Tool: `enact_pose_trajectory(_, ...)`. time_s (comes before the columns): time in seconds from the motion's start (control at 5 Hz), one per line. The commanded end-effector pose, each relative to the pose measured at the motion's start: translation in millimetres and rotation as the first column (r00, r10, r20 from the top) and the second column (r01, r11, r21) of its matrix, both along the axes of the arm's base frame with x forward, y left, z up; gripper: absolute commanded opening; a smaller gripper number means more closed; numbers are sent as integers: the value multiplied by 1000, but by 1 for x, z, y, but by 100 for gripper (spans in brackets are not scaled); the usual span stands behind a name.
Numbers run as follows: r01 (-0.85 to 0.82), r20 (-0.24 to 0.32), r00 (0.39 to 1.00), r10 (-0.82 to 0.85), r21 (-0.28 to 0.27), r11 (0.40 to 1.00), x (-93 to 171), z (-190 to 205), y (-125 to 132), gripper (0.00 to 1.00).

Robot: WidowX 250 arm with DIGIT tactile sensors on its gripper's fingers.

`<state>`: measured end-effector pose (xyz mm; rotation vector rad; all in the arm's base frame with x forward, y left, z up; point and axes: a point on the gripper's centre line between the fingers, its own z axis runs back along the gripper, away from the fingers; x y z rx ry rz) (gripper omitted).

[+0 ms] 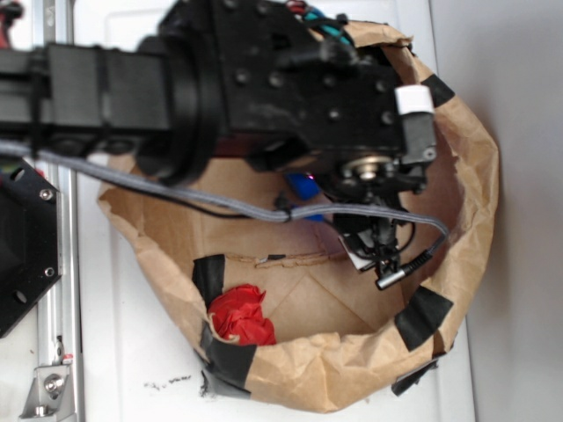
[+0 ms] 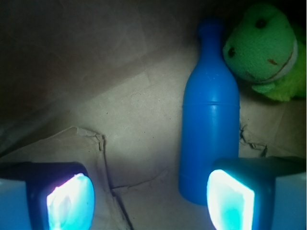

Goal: Grab the blue bottle.

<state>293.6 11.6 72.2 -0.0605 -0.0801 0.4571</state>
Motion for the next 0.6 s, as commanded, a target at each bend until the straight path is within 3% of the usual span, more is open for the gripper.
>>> enact_pose_trajectory(0.0,-39,70,997,36,43,998,13,-9,26,100)
enact_pose_trajectory(0.2,-45,113,993,42,26,999,12,-18,33,100)
enact_pose_trajectory(0.4,-48,121,992,43,45,998,16,-30,34,100)
